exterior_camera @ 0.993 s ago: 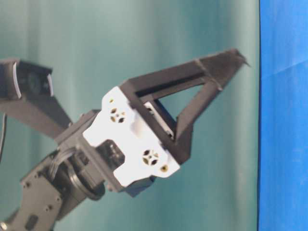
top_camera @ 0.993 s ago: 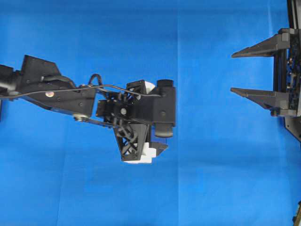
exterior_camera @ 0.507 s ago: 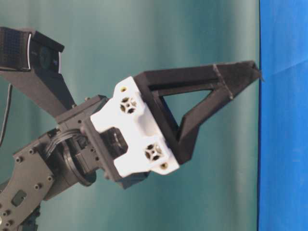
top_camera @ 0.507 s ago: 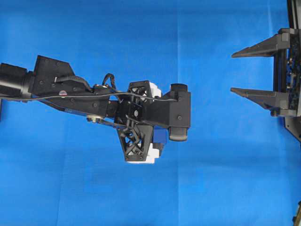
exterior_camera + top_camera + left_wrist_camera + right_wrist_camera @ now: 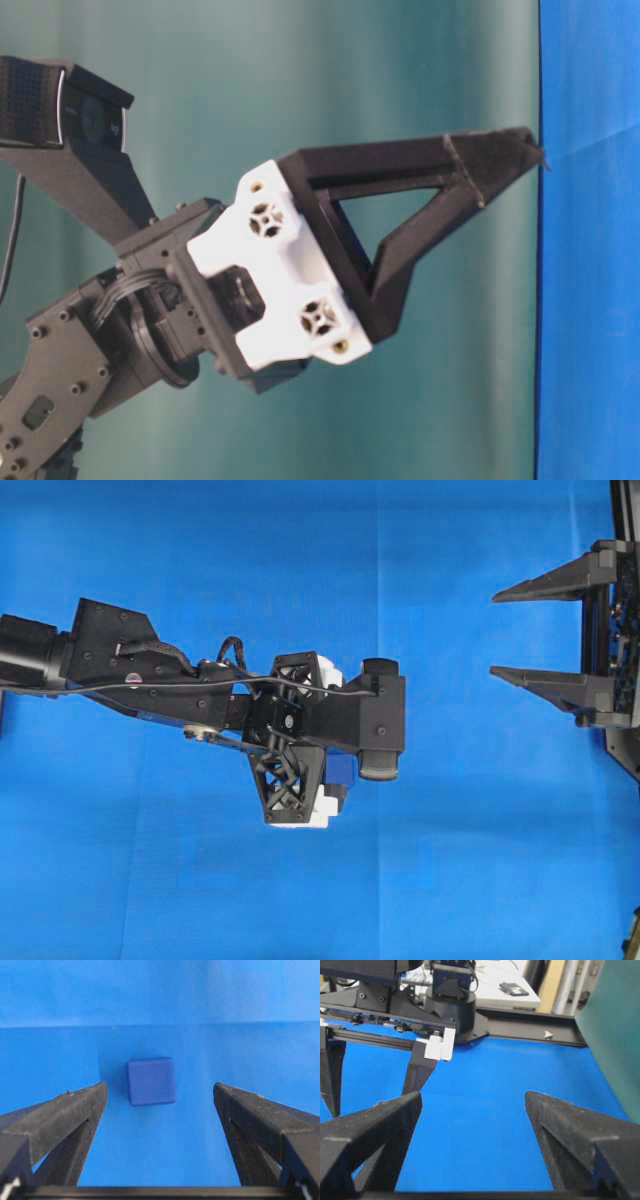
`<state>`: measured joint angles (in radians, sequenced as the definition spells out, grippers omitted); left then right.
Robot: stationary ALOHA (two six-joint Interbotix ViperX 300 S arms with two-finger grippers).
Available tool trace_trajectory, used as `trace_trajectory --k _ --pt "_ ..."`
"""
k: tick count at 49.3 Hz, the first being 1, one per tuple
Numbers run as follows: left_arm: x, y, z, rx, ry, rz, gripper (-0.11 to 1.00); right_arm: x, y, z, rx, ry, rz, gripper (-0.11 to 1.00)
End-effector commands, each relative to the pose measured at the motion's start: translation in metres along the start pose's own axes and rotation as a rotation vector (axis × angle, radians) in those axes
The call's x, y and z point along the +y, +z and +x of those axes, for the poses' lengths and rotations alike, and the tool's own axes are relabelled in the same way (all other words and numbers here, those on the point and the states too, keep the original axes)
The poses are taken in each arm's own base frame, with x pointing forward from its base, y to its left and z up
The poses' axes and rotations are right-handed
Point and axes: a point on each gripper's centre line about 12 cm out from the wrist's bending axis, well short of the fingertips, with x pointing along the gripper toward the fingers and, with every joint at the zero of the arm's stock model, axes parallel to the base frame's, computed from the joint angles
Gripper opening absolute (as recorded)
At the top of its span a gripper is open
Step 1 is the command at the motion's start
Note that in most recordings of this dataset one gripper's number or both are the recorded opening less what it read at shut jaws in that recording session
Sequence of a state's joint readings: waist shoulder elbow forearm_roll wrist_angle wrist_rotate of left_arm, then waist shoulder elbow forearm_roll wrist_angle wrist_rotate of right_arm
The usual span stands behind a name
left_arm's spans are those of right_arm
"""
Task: Handover the blue block to the right arm after grasping it with the left arm, then place it in the designated position.
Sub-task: 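Lower the open left gripper over the blue cube, then close the left gripper on the blue cube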
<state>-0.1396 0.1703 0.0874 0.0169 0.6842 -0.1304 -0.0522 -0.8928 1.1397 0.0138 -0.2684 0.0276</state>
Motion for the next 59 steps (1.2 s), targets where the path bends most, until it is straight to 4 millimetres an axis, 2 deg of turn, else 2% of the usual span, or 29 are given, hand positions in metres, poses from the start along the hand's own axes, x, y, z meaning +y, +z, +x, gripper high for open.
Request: trace_trajectory --k 1,30,44,59 --pt "-0.002 0.011 -0.012 -0.041 -0.004 0.003 0.92 0.000 0.012 0.003 -0.032 -0.001 0.003 0.98" --pt "-0.002 0.009 -0.009 -0.035 -0.004 0.003 0.92 0.000 0.012 0.003 -0.034 -0.001 0.003 0.98" --pt "-0.001 -0.006 0.022 0.005 0.000 0.002 0.92 0.000 0.010 0.004 -0.029 -0.001 0.001 0.98" --pt "0.004 -0.033 0.059 0.012 0.001 -0.020 0.92 0.000 0.009 0.004 -0.023 -0.001 0.003 0.98"
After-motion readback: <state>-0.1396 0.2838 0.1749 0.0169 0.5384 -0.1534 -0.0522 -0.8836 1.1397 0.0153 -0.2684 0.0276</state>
